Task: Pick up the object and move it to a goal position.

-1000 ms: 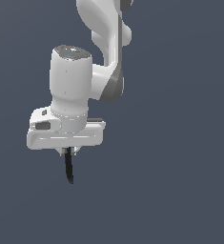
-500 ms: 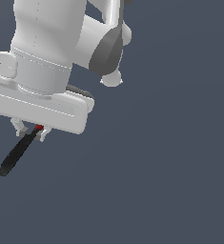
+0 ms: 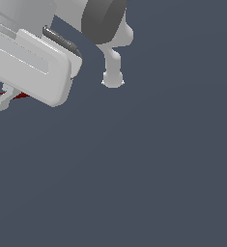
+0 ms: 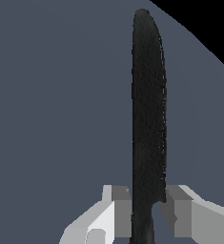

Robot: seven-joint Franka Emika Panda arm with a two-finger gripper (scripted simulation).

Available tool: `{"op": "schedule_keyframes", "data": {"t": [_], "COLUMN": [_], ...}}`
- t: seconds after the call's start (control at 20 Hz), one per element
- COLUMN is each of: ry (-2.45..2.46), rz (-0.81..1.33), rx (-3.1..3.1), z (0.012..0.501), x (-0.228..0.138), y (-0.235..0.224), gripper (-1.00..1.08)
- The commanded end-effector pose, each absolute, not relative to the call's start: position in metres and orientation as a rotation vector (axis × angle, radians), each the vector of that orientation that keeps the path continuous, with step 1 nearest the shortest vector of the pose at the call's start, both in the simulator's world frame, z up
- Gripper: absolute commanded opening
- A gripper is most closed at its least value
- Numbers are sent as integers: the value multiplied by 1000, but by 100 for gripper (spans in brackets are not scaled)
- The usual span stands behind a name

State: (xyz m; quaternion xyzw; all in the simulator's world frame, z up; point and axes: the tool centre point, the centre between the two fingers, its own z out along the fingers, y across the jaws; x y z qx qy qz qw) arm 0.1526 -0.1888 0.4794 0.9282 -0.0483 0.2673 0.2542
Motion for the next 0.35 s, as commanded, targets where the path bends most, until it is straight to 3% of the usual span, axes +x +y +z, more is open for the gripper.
{"op": "schedule_keyframes", "data": {"t": [0.0,0.3], "ry": [-164,-191], "rz": [740,753], "rx": [2500,2479], "z": [494,508], "x": [150,148], "y": [-191,-192], "gripper": [-100,-100]}}
